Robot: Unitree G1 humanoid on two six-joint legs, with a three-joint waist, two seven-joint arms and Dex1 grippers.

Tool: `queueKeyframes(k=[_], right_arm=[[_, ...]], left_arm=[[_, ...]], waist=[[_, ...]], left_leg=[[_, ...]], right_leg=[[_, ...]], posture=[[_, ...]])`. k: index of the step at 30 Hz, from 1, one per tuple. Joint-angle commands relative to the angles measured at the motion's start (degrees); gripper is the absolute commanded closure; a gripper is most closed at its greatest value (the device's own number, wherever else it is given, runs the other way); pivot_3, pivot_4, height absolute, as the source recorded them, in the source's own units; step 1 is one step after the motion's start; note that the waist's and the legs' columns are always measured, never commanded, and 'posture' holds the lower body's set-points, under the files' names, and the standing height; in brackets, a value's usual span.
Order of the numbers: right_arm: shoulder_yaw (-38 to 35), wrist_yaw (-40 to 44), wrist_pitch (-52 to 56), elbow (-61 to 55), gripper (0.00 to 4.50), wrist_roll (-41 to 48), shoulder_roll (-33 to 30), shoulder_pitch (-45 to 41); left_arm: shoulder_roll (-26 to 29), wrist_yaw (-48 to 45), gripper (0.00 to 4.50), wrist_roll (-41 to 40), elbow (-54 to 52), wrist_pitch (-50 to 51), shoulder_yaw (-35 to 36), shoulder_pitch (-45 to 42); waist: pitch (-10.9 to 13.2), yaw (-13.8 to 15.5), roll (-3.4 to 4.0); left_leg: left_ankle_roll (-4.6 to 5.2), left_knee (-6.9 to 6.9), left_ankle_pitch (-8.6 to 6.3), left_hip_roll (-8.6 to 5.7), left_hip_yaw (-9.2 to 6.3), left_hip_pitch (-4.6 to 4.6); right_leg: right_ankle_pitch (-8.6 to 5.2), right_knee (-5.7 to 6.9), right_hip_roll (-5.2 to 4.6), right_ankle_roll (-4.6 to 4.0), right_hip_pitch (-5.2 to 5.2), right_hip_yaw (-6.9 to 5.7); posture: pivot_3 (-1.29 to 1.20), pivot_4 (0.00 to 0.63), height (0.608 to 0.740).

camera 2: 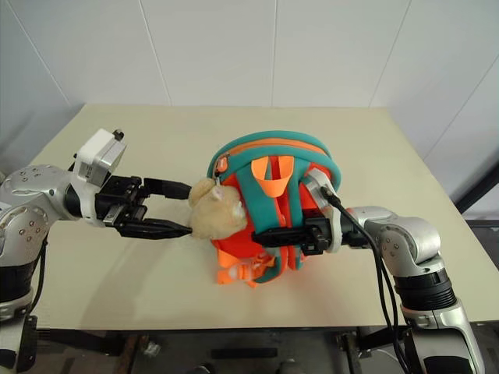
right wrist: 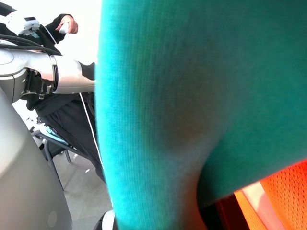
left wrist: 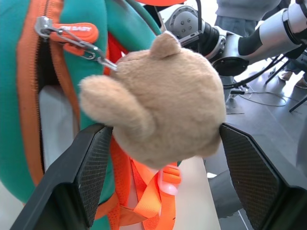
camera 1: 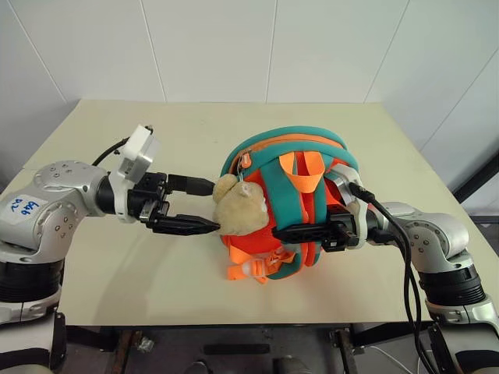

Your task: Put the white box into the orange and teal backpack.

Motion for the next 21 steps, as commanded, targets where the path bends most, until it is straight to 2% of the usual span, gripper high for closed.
queueKeyframes(k=[1,15,21], right_arm=[[-0.4,0.3,-0.8,-1.3,4.50,0.2,0.0,-0.4],[0.0,1.4,-1.6,-0.7,4.50,-1.2,-0.1,-0.9],[0.0,1.2,-1.6,-1.1,4.50,-1.2,-0.1,-0.7]], left_arm=[[1.7,1.1,0.73,0.1,-0.7,-1.6,2.4,0.9],[5.7,1.1,0.73,4.9,8.2,-8.6,4.5,4.5],[3.6,1.8,0.73,7.0,11.6,-11.2,2.2,3.5]], waist=[[0.0,-0.1,0.00],[0.0,0.0,0.00],[0.0,0.1,0.00]], left_leg=[[0.00,0.00,0.00,0.00,0.00,0.00],[0.00,-0.03,0.00,0.00,0.01,-0.01],[0.00,-0.06,0.00,0.00,0.01,-0.01]], right_leg=[[0.00,0.00,0.00,0.00,0.00,0.00],[0.00,-0.03,0.00,-0.01,-0.01,0.00],[-0.01,-0.06,0.00,-0.02,-0.02,0.00]], posture=[[0.00,0.150,0.740],[0.00,0.150,0.740],[0.00,0.150,0.740]])
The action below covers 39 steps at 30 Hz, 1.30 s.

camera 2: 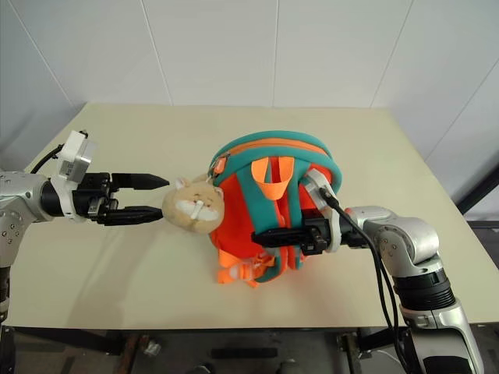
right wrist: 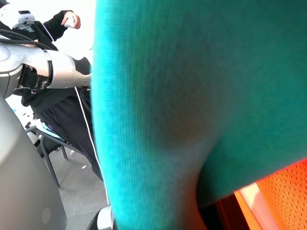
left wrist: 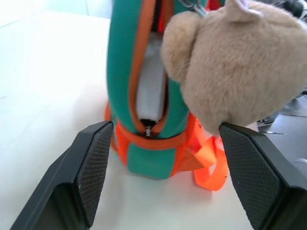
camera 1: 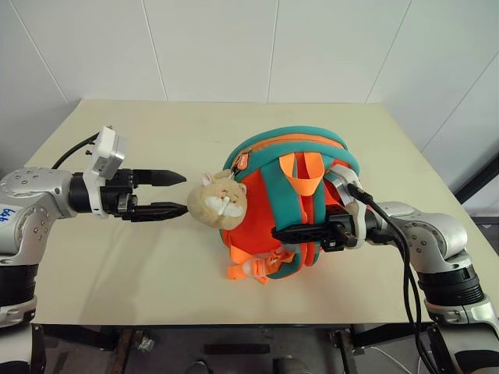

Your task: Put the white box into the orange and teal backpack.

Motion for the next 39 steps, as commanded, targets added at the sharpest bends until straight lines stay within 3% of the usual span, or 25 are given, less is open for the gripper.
queueKeyframes(k=[1,15,24,33,39], right_arm=[[-0.4,0.5,-0.5,-1.1,4.50,0.5,-0.2,-0.7],[-1.0,-0.4,-0.1,-2.3,4.50,1.0,-0.5,0.1],[-1.1,-0.5,-0.1,-2.4,4.50,1.0,-0.7,0.9],[-0.1,0.3,-0.5,-1.2,4.50,0.3,-0.2,-0.2],[0.3,0.4,-0.5,-0.9,4.50,0.2,0.2,-0.8]], left_arm=[[-1.3,0.2,0.73,1.0,0.3,-1.9,-1.0,-1.2],[-3.3,-1.3,0.73,0.0,-0.6,-1.2,-2.9,-3.9],[1.1,-1.6,0.73,-7.7,-11.0,7.8,0.4,-2.1],[-1.4,1.9,0.73,-10.7,-16.2,9.0,0.4,-1.3],[-6.0,5.4,0.73,-6.8,-15.2,5.2,-3.8,-2.1]], waist=[[0.0,0.0,0.00],[0.0,0.0,0.00],[0.0,-0.1,0.00],[0.0,-0.1,0.00],[0.0,0.0,0.00]], left_leg=[[0.00,0.00,0.00,0.00,0.00,0.00],[0.00,-0.02,0.00,0.00,0.00,0.00],[0.00,-0.09,0.00,0.00,0.00,0.01],[0.00,-0.03,0.00,0.00,0.00,0.01],[0.00,0.01,0.00,-0.01,0.00,0.00]], right_leg=[[0.00,0.00,0.00,0.00,0.00,0.00],[0.00,0.00,0.00,0.00,-0.01,0.00],[-0.02,-0.02,0.00,0.01,-0.01,0.00],[-0.02,-0.01,0.00,0.01,0.01,0.00],[-0.01,-0.01,0.00,0.01,0.02,0.01]], posture=[[0.00,0.150,0.740],[0.00,0.150,0.740],[0.00,0.150,0.740],[0.00,0.150,0.740],[0.00,0.150,0.740]])
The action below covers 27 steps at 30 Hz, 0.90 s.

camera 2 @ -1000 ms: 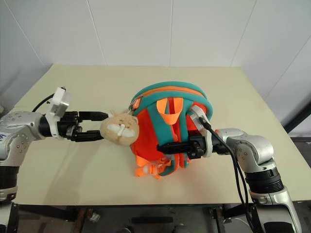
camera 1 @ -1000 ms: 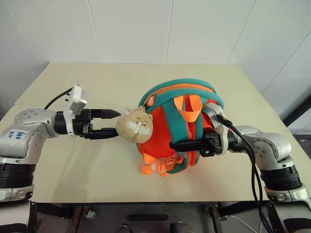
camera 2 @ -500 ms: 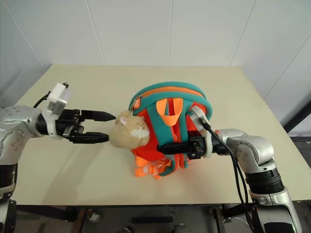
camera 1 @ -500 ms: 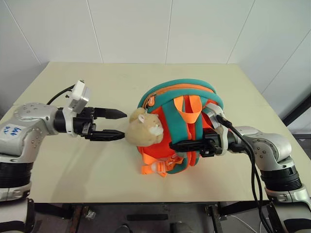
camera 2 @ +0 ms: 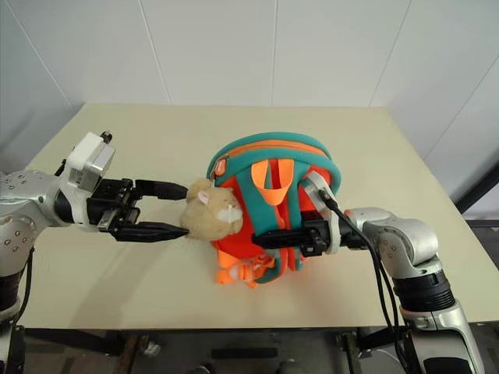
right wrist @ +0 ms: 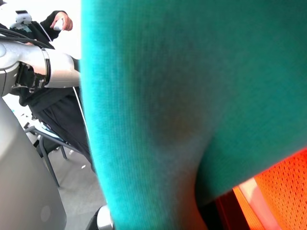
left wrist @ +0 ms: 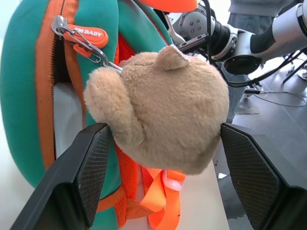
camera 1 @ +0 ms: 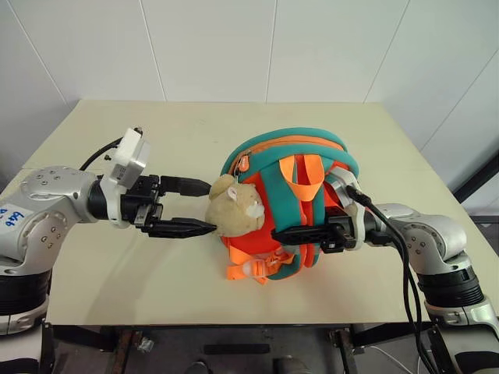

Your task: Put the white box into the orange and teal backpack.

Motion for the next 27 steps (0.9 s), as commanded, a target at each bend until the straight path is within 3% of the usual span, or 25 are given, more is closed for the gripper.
queueKeyframes(k=[1,4,7,12,16,23,27], right_arm=[[-0.1,0.7,-0.4,-1.0,4.50,0.6,0.2,-1.1],[-0.2,0.5,-0.3,-1.1,4.50,0.7,0.1,-1.1],[-0.3,0.4,-0.3,-1.2,4.50,0.7,0.0,-0.9],[-0.3,0.2,-0.4,-1.3,4.50,0.7,0.1,-0.7],[-0.4,0.2,-0.6,-1.3,4.50,0.6,0.0,-0.5],[-0.5,0.2,-0.9,-1.4,4.50,0.4,-0.1,-0.1],[-0.7,-0.3,-0.8,-1.9,4.50,0.6,0.0,0.2]], left_arm=[[-2.3,3.0,0.73,1.1,-0.9,-1.7,-1.1,-1.6],[-2.9,3.0,0.73,1.3,-1.2,-1.9,-1.7,-1.6],[-3.2,3.1,1.30,1.8,-0.6,-3.0,-1.5,-1.6],[-2.5,4.1,2.73,1.3,0.7,-3.7,0.9,-3.3],[3.4,1.5,3.68,3.3,4.3,-4.1,3.3,-3.9],[14.0,-5.3,3.68,8.5,15.6,-8.2,3.7,-4.5],[15.2,-7.6,3.68,11.5,19.6,-11.7,2.3,-3.1]], waist=[[0.0,0.0,0.00],[0.0,-0.1,0.00],[0.0,-0.1,0.00],[0.0,0.0,0.00],[0.0,-0.3,0.00],[0.0,-0.2,0.01],[0.0,-0.1,0.01]], left_leg=[[0.00,0.00,0.00,0.00,0.00,0.00],[0.00,0.00,0.00,0.00,0.00,0.00],[0.00,-0.04,0.00,0.01,0.00,0.01],[0.00,0.01,0.00,0.00,0.00,0.00],[0.00,-0.01,0.00,0.01,0.00,0.01],[0.00,-0.08,-0.01,0.01,0.02,0.00],[0.00,-0.27,0.00,0.01,0.03,0.01]], right_leg=[[0.00,0.00,0.00,0.00,0.00,0.00],[0.00,0.00,0.00,0.00,0.00,0.00],[0.00,0.00,0.01,0.00,-0.01,0.01],[0.00,0.00,0.00,0.01,0.00,0.01],[0.00,0.01,0.01,0.01,-0.01,0.02],[0.00,-0.07,0.02,0.00,-0.04,0.02],[-0.04,-0.12,0.02,-0.06,-0.07,0.01]], posture=[[0.00,0.150,0.740],[0.00,0.150,0.740],[0.00,0.150,0.740],[0.00,0.150,0.740],[0.00,0.150,0.740],[0.00,0.150,0.740],[0.00,0.150,0.740]])
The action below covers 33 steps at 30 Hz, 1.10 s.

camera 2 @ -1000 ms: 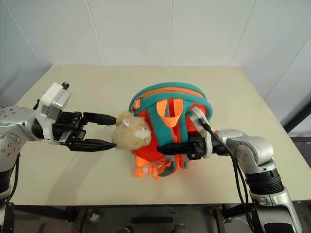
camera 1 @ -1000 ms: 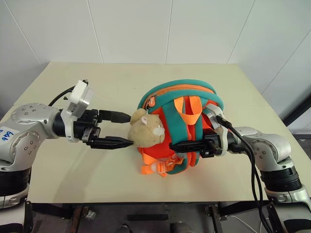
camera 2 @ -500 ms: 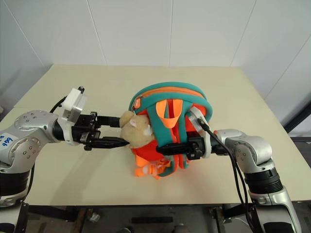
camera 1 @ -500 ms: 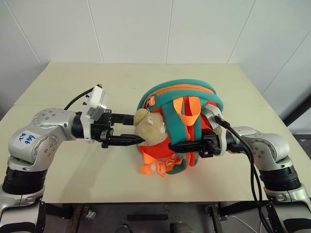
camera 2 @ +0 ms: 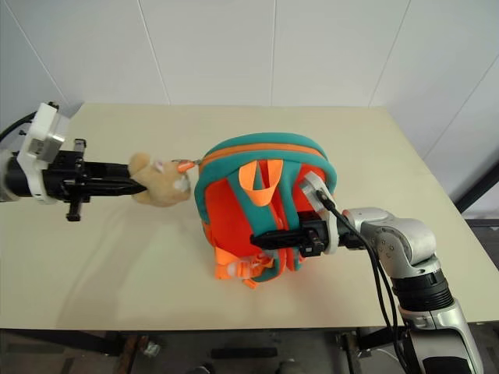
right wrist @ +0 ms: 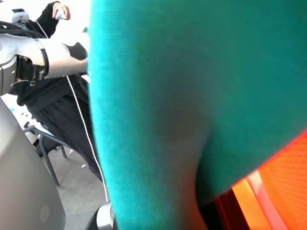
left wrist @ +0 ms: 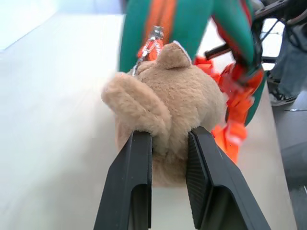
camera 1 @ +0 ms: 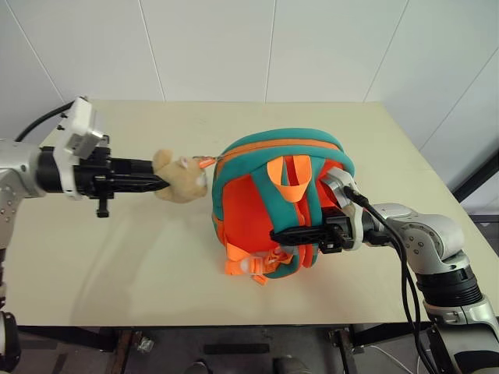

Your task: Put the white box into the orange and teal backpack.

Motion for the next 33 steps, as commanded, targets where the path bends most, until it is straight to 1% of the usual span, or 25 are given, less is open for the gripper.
queueKeyframes(k=[1,4,10,15,19,21,22,23,25,27,30,32,33], right_arm=[[-1.2,-0.3,-0.6,-2.1,4.50,0.7,-0.1,0.4],[-1.8,-1.0,-0.2,-2.8,4.50,1.2,-0.3,0.9],[-3.2,-3.7,1.0,-5.1,4.50,2.7,-0.4,2.5],[-4.8,-6.7,1.4,-6.0,4.50,3.7,-0.1,4.5],[-4.6,-7.9,0.5,-6.0,4.50,3.4,0.3,6.2],[-3.7,-8.4,-1.7,-6.0,4.50,1.2,0.4,7.7],[-3.6,-9.1,-5.3,-6.1,4.50,-1.1,1.1,8.4],[-4.0,-10.9,-6.0,-6.1,4.50,-2.0,1.6,8.9],[-3.6,-9.9,-12.0,-7.6,3.85,-5.6,1.3,10.3],[-4.1,-9.3,-13.8,-9.4,3.28,-6.1,0.7,11.9],[-5.6,-11.3,-15.9,-10.6,2.33,-7.2,0.9,13.2],[-5.6,-11.7,-16.3,-10.6,1.70,-7.4,0.9,13.4],[-5.6,-11.7,-16.5,-10.6,1.31,-7.3,0.9,13.5]], left_arm=[[0.7,-1.4,3.68,3.2,3.2,-3.2,-0.2,1.7],[-2.0,-1.3,3.68,6.2,4.4,-6.6,-3.1,6.2],[-10.8,2.2,3.68,9.7,4.1,-10.4,-7.4,12.3],[-15.7,5.4,3.68,14.9,6.4,-15.2,-10.5,15.5],[-17.7,7.0,3.68,15.5,6.3,-15.9,-10.6,16.1],[-18.1,7.8,3.68,15.6,4.8,-16.1,-10.4,16.7],[-18.1,8.0,3.68,15.1,4.1,-15.7,-9.8,16.7],[-17.9,7.8,3.68,14.7,3.6,-16.5,-9.1,16.5],[-18.8,8.5,3.70,13.1,3.0,-19.5,-6.2,15.4],[-18.8,9.6,3.70,10.6,1.1,-17.6,-3.5,15.1],[-17.6,10.1,2.93,8.9,-1.6,-14.3,-1.3,16.3],[-17.5,10.3,2.33,8.7,-2.2,-13.6,-0.9,16.6],[-17.6,10.3,1.94,8.7,-2.4,-13.3,-0.8,16.6]], waist=[[0.0,0.0,0.00],[0.0,-0.1,0.02],[0.0,0.2,0.00],[0.0,0.2,0.00],[0.0,0.3,-0.01],[0.0,0.3,-0.02],[0.0,0.4,-0.02],[0.0,0.4,-0.02],[0.0,0.4,-0.02],[0.0,0.4,-0.03],[0.0,0.3,-0.03],[0.0,0.3,-0.03],[0.0,0.3,-0.03]], left_leg=[[0.00,-0.04,0.00,0.00,0.00,0.00],[0.00,-0.17,0.00,0.00,0.03,0.02],[-0.01,-0.16,0.01,0.02,0.02,-0.02],[-0.01,-0.13,0.01,0.02,0.02,0.01],[-0.01,0.00,0.01,0.01,0.01,0.03],[0.00,0.12,0.00,0.01,0.01,0.06],[0.00,0.17,0.00,0.01,0.01,0.06],[0.00,0.22,0.00,0.01,0.00,0.06],[0.01,0.27,0.00,0.00,0.00,0.05],[0.01,0.32,0.00,0.00,0.00,0.03],[0.01,0.28,0.00,0.00,0.00,0.02],[0.01,0.25,0.00,0.00,0.00,0.02],[0.01,0.25,0.00,0.00,0.00,0.03]], right_leg=[[0.00,-0.03,0.00,0.00,0.00,0.00],[-0.01,-0.11,-0.01,-0.01,0.00,0.00],[-0.03,-0.09,-0.01,-0.04,-0.04,-0.01],[-0.02,-0.03,-0.01,-0.04,-0.02,-0.01],[-0.02,0.04,-0.02,-0.02,0.02,0.00],[-0.01,0.09,-0.02,-0.01,0.09,0.00],[0.00,0.12,-0.01,0.00,0.10,0.00],[0.00,0.13,-0.01,0.00,0.12,0.00],[0.04,0.14,-0.01,0.05,0.13,0.01],[0.06,0.13,-0.01,0.07,0.13,0.01],[0.06,0.12,-0.01,0.07,0.12,0.01],[0.06,0.10,-0.01,0.07,0.12,0.02],[0.06,0.10,-0.01,0.07,0.12,0.02]], posture=[[0.00,0.150,0.740],[0.00,0.150,0.740],[0.00,0.150,0.740],[0.00,0.150,0.740],[0.00,0.150,0.740],[0.00,0.150,0.740],[0.00,0.150,0.740],[0.00,0.150,0.740],[0.00,0.150,0.740],[0.00,0.150,0.740],[0.00,0.150,0.740],[0.00,0.150,0.740],[0.00,0.150,0.740]])
